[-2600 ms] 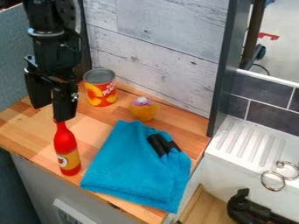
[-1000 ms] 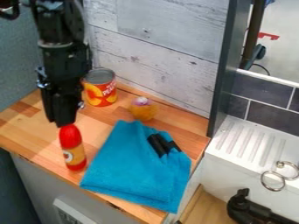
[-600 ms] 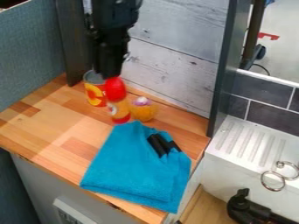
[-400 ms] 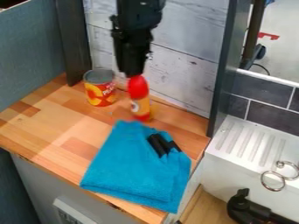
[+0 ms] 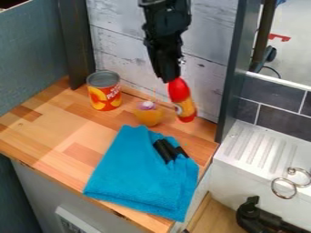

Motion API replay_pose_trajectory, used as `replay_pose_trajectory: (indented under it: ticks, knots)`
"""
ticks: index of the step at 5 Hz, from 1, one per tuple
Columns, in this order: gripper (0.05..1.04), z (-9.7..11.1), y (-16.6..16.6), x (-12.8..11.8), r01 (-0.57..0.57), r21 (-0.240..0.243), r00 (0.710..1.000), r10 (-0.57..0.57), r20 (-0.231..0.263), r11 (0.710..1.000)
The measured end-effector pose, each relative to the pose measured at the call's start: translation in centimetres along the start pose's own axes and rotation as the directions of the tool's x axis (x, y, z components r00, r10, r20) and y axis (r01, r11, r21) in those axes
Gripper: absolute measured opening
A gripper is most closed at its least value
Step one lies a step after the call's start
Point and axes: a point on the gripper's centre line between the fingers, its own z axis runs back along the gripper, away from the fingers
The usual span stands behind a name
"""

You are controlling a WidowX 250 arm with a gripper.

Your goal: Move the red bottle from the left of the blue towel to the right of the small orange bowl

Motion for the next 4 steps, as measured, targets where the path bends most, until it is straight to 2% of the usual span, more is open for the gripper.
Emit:
replay_pose_trajectory:
  ticks: [1,2,4]
  knots:
    - [0.328,-0.6,0.8,0.7,-0.009,0.004,1.0,0.009,-0.023,1.0]
    - [0.328,-1.8,1.7,0.8,-0.036,0.027,0.995,0.038,-0.089,0.999]
    - [0.328,-3.6,2.0,2.0,-0.033,0.061,0.985,0.042,-0.165,0.998]
